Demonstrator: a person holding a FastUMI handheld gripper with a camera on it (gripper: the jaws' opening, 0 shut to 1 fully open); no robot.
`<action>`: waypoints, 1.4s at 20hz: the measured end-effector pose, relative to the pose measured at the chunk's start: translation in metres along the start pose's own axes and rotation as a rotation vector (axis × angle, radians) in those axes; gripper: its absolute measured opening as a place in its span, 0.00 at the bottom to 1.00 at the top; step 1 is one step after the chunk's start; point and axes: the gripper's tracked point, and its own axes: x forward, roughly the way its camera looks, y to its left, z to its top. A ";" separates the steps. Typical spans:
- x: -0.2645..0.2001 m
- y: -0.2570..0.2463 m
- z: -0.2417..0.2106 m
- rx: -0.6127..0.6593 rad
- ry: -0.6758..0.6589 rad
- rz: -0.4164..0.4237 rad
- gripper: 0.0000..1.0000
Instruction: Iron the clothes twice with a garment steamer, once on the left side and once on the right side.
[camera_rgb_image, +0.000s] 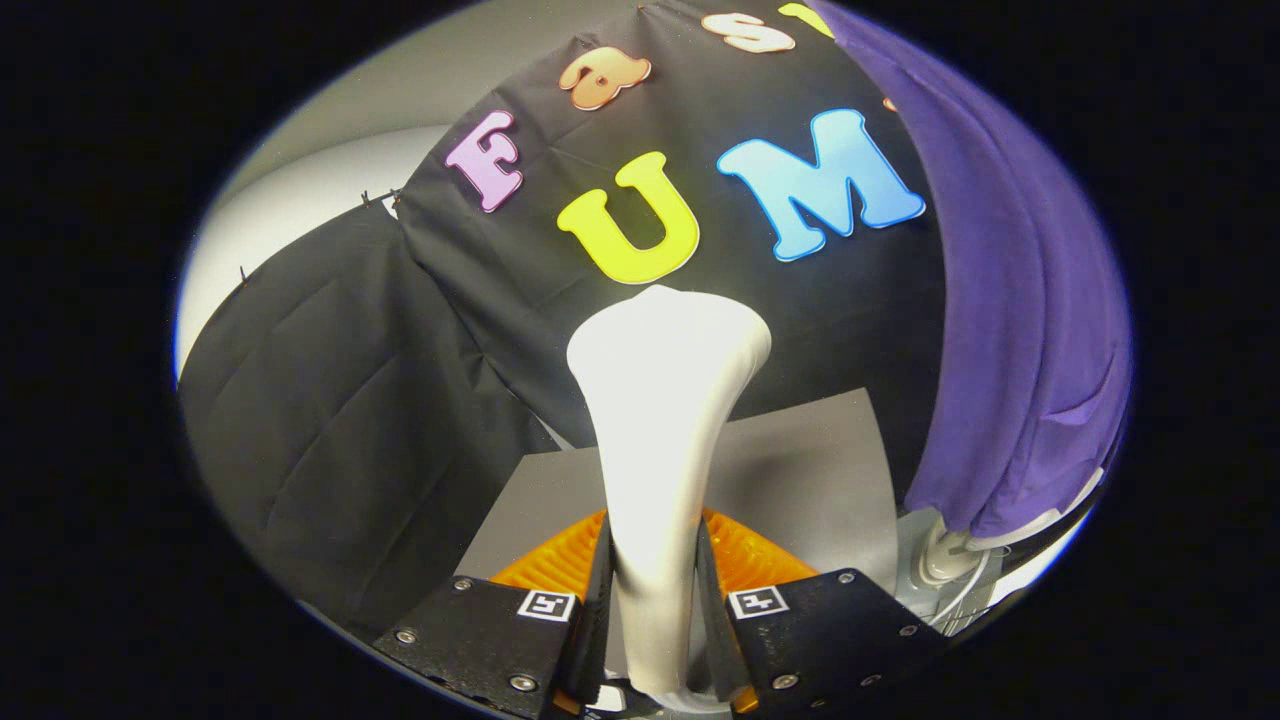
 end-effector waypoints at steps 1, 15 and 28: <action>-0.012 -0.002 -0.002 -0.025 -0.028 -0.014 0.41; -0.166 -0.005 -0.092 -0.192 -0.195 -0.091 0.41; -0.253 -0.022 -0.129 -0.297 -0.424 -0.163 0.41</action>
